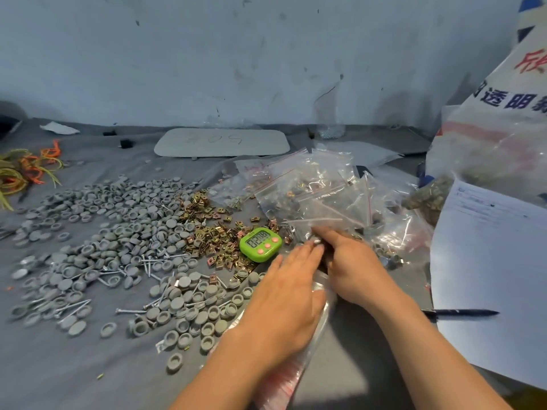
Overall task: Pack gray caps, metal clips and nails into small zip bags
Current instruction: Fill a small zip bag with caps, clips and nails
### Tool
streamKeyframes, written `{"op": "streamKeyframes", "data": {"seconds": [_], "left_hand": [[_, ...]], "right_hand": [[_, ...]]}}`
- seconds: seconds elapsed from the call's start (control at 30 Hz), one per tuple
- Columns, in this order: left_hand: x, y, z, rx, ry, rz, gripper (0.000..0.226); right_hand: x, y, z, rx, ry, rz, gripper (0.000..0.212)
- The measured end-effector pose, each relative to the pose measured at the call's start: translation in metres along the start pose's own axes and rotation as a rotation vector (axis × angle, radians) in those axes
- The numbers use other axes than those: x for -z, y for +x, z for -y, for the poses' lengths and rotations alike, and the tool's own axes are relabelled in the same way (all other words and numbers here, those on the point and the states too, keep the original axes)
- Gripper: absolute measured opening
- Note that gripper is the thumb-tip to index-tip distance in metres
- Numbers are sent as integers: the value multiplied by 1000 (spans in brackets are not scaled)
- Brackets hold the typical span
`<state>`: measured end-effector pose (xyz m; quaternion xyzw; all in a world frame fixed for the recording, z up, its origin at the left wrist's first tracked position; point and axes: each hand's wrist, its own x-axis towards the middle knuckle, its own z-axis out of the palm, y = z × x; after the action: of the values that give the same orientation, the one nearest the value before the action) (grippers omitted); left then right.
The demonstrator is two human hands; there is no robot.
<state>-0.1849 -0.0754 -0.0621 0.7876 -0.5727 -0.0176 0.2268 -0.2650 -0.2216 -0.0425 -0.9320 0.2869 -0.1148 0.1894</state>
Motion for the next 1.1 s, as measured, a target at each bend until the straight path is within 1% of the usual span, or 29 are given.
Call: {"op": "streamKeyframes", "data": {"seconds": [0.07,0.13,0.2,0.27,0.33,0.4,0.43,0.5,0.57,0.63,0.7,0.77,0.83,0.9,0.97,1.03,1.1], "left_hand": [[8,-10,3,13,-22,33,68],[19,-22,9,34,-45,45,68],[31,-33,17,75,-69,58,67],[41,-41,22,111,-106,126,69],[46,-47,24,95,-124,237,82],[45,-52,25,47,-73,330,94],[43,-53,25,30,-40,349,96],[41,-52,25,19,-9,363,92],[41,-51,24,16,-2,362,84],[41,-51,22,-4,-1,328,72],[42,-52,17,-4,-6,252,57],[44,-53,15,66,-31,157,45],[48,-51,16,165,-70,96,34],[49,-48,19,232,-94,64,27],[48,-46,22,266,-110,14,24],[44,-46,22,280,-88,-103,25],[41,-47,23,318,-171,-233,34]], "right_hand": [[-3,2,-1,14,-96,30,71],[-4,0,3,-10,-64,14,72],[-2,-3,8,-51,61,-124,63],[5,-8,13,-88,150,-251,56],[12,-15,21,-115,183,-283,50],[14,-23,32,-101,152,-273,42],[14,-27,37,-82,140,-254,38],[13,-35,48,-45,147,-159,32],[13,-42,53,-17,145,-36,29],[14,-47,55,-2,78,92,29],[19,-50,55,25,-30,199,30],[24,-51,56,24,-101,296,32],[26,-51,58,-3,-116,382,48],[21,-50,63,-6,-115,409,67],[12,-48,67,56,-170,378,75],[4,-45,69,76,-191,352,72],[3,-42,69,52,-178,346,64]]}}
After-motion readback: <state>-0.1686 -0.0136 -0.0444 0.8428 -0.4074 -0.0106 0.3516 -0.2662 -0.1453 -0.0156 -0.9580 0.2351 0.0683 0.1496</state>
